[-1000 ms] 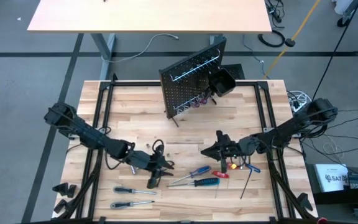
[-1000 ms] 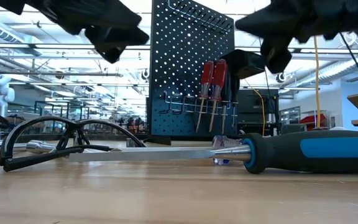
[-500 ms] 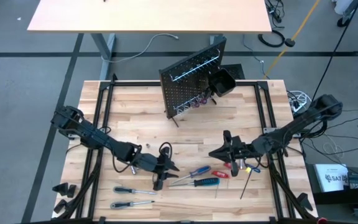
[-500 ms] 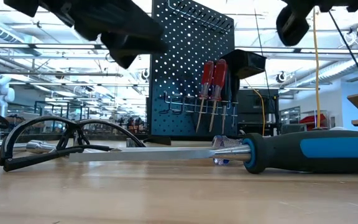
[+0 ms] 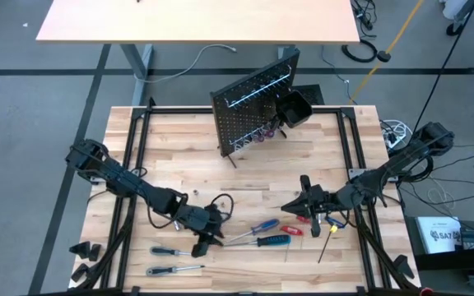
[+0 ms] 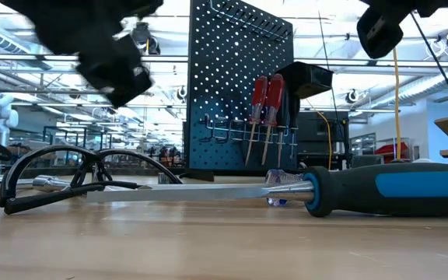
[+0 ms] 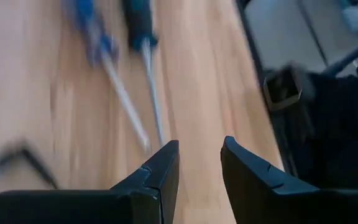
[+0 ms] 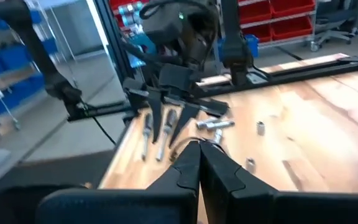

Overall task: Hang tools onto peg board
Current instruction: Hang the top gray black screwdriver on the peg board

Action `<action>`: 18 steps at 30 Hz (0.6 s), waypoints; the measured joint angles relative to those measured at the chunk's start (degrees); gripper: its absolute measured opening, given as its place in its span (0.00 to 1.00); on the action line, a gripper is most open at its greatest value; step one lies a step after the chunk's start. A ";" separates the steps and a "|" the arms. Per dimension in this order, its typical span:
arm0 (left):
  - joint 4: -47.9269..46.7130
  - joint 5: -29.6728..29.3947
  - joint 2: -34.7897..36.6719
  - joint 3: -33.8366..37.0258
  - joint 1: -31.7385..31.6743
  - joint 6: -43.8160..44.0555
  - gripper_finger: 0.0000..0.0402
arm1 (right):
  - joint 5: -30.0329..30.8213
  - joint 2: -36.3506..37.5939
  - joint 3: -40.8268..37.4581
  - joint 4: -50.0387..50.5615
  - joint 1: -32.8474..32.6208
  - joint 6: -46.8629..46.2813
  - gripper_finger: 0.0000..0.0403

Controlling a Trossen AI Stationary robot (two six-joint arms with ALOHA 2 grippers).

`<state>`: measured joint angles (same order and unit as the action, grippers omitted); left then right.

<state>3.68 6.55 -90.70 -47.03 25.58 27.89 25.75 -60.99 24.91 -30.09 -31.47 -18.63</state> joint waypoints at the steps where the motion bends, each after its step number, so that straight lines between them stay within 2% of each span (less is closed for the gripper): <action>1: -1.98 -0.05 0.27 0.00 0.68 1.16 0.30 | 0.10 0.61 0.00 1.36 0.28 0.34 0.00; 7: -11.31 -4.59 3.36 0.04 7.42 3.05 0.30 | 1.06 1.64 0.00 4.86 2.35 -2.15 0.00; 11: -21.41 -2.69 5.17 0.04 10.93 7.53 0.30 | 5.41 -0.47 0.00 4.80 3.19 -3.12 0.00; 14: -23.78 -1.05 5.35 0.04 13.86 9.09 0.30 | 5.91 -2.18 0.00 4.55 4.22 -4.09 0.00; 18: -24.74 -2.00 5.40 0.04 17.12 12.36 0.30 | 5.93 -4.30 0.00 4.30 5.25 -7.39 0.00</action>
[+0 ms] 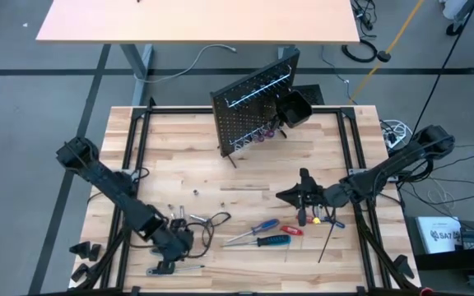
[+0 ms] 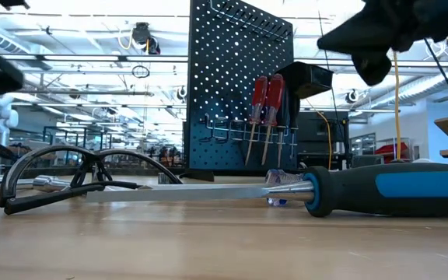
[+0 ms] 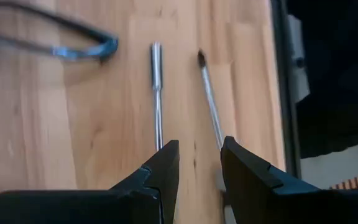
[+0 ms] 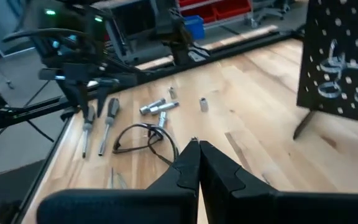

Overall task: Hang tools onto peg board
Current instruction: Hang the top gray black screwdriver on the peg board

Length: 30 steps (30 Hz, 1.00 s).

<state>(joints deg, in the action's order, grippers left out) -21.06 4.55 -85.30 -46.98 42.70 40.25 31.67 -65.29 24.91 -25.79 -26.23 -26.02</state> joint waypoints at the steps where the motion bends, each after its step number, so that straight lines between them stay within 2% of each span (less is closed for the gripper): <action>1: -1.36 -0.78 0.23 0.00 0.93 1.43 0.30 | 0.02 -0.64 0.00 0.00 0.05 -0.91 0.00; 6: -10.87 -2.76 2.76 0.02 6.78 11.55 0.30 | -0.10 -4.13 0.00 -0.01 0.03 -3.20 0.00; 9: -12.91 -6.30 3.94 0.02 9.61 14.41 0.30 | -0.14 -5.55 0.00 -0.64 0.69 -3.11 0.00; 13: -12.39 -10.39 3.16 0.89 11.37 14.48 0.30 | -0.36 -6.10 0.00 -1.00 1.70 -3.33 0.00; 18: -12.51 -10.02 0.83 1.44 11.84 9.95 0.30 | -2.03 -6.10 0.00 -1.01 1.76 -3.35 0.00; 24: -12.45 -9.85 -0.08 1.46 11.37 10.33 0.30 | -2.02 -6.10 0.00 -0.99 1.78 -3.35 0.00; 30: -12.44 -9.43 -0.09 1.46 11.34 10.36 0.38 | -2.00 -6.10 0.00 -0.95 1.78 -3.35 0.00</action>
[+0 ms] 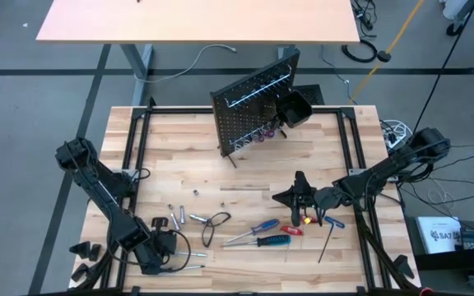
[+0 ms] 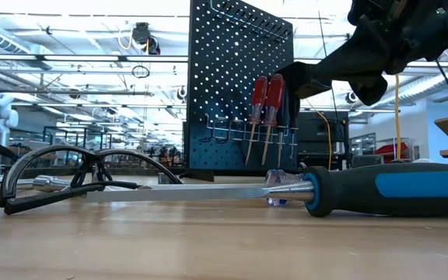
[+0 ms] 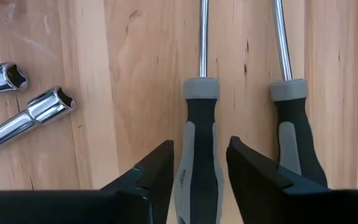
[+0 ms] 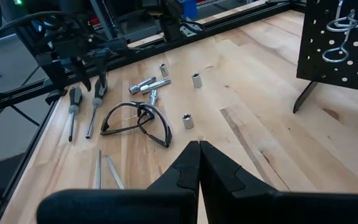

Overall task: Hang tools onto peg board
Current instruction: Hang the top gray black screwdriver on the peg board

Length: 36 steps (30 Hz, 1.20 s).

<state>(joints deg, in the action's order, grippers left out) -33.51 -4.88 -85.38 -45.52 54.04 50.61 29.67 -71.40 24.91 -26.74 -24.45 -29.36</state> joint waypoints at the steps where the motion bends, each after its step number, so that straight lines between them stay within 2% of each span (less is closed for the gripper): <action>1: 0.00 -0.28 0.00 0.00 0.04 0.00 0.40 | 0.00 0.00 0.00 0.00 0.00 0.00 0.00; 7: 0.07 -0.53 -2.49 0.00 0.04 -0.42 0.49 | 0.02 0.00 0.00 0.02 0.00 0.00 0.00; 12: 0.14 0.25 -6.23 -0.16 0.09 -0.49 0.50 | 0.02 0.00 0.00 0.02 0.00 0.00 0.00; 17: -0.16 0.70 -7.45 -0.28 0.09 -5.07 0.48 | 0.28 0.00 0.00 0.02 0.00 0.00 0.00; 23: -0.37 0.48 -7.52 -0.33 -0.44 -6.09 0.41 | 0.39 0.00 0.00 -0.04 0.00 0.00 0.00; 29: -0.54 -0.59 -7.54 -0.32 -0.42 -6.54 0.22 | 0.37 0.00 0.00 -0.08 0.00 0.00 0.00; 36: -3.40 -3.41 -7.87 -2.42 -0.35 -9.18 0.22 | 0.33 0.00 0.00 -0.26 0.00 0.00 0.00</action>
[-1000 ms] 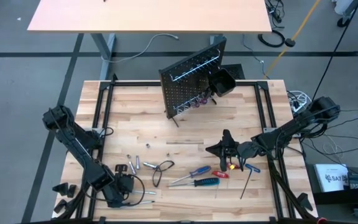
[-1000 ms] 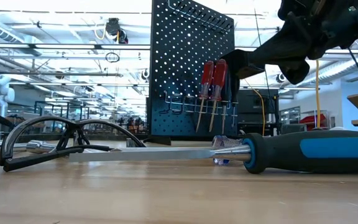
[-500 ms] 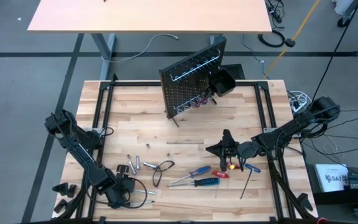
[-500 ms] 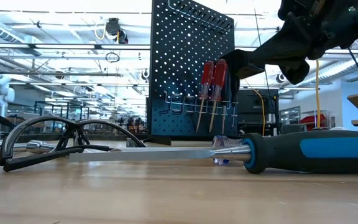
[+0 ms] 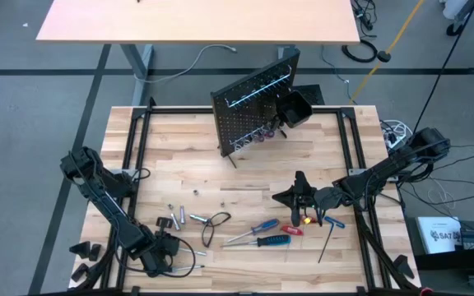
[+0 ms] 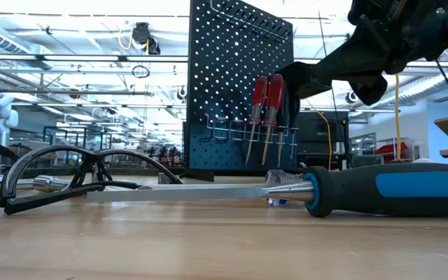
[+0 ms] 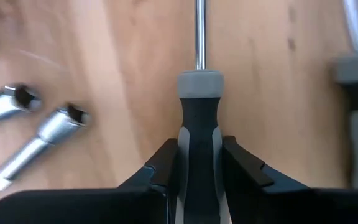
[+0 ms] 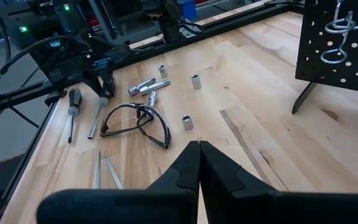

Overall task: Hang tools onto peg board
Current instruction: Hang the top gray black screwdriver on the peg board

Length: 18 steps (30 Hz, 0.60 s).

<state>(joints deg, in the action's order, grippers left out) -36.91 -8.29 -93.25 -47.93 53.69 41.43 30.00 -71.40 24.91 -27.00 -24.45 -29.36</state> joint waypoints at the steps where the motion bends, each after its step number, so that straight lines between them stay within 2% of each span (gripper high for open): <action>1: -0.81 -0.71 -0.04 -0.23 -0.04 0.02 0.22 | 0.00 0.00 0.00 -0.33 0.00 0.00 0.00; 6: -7.37 -2.44 0.78 -2.45 -0.09 0.01 0.22 | -0.06 0.02 0.00 -4.50 0.00 1.47 0.00; 12: -14.71 -7.54 5.23 -6.30 -0.04 -0.58 0.22 | -0.04 0.02 -0.01 -13.70 -0.02 5.49 0.00; 15: -15.39 -12.96 6.85 -9.33 -0.04 -6.09 0.22 | -0.09 0.02 0.00 -19.17 0.28 8.10 0.00; 18: -15.11 -23.08 7.67 -12.73 -0.04 -12.60 0.22 | -2.74 0.04 0.00 -23.57 1.07 11.61 0.00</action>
<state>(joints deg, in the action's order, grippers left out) -52.02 -31.38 -85.58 -60.66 53.65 28.83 27.26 -71.35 24.91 -50.57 -23.38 -17.75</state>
